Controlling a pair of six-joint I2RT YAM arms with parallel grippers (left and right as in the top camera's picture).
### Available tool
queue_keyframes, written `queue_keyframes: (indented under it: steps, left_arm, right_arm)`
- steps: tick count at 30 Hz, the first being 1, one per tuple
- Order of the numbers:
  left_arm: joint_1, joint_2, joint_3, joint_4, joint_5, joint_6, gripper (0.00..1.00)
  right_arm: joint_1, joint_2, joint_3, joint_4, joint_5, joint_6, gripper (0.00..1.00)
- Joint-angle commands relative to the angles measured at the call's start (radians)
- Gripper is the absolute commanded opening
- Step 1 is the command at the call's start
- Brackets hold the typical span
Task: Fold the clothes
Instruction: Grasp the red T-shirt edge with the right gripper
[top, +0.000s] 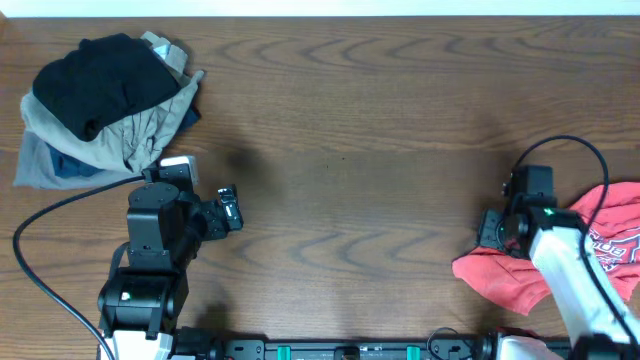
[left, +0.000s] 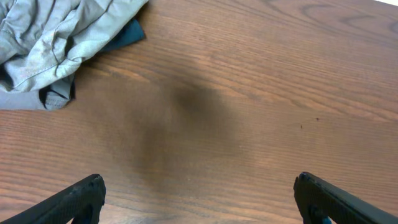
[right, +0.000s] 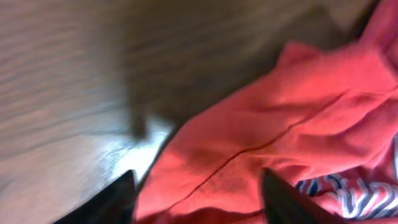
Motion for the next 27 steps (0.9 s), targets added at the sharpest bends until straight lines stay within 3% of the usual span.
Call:
queue_keyframes:
  steps: [1,6,11,12,18,23,25,27]
  left_arm:
    - [0.004,-0.001,0.026,-0.002,0.007,-0.005,0.98]
    - [0.004,-0.001,0.026,-0.002,0.006,-0.005,0.98]
    - [0.004,-0.001,0.026,-0.002,0.006,-0.005,0.98]
    - [0.004,-0.001,0.026,-0.002,0.006,-0.005,0.98]
    - [0.004,-0.001,0.026,0.013,0.006,-0.005,0.98]
    - [0.004,0.002,0.026,0.056,0.006,-0.006,0.98]
    - [0.004,0.008,0.026,0.066,0.007,-0.006,0.98]
    - [0.004,0.021,0.026,0.066,0.007,-0.006,0.98]
  right_arm:
    - [-0.010,0.056,0.016,0.012,0.039,0.056,0.50]
    - [-0.010,0.134,0.016,0.030,0.039,0.056,0.42]
    - [-0.010,0.186,0.016,0.057,0.035,0.064,0.04]
    - [-0.010,0.190,0.016,0.064,0.035,0.073,0.01]
    - [-0.007,0.189,0.023,0.306,-0.230,0.078,0.01]
    - [0.013,0.189,0.048,0.794,-0.652,0.104,0.01]
    - [0.048,0.189,0.066,0.930,-0.700,0.148,0.01]
    - [0.087,0.189,0.089,0.945,-0.713,0.152,0.01]
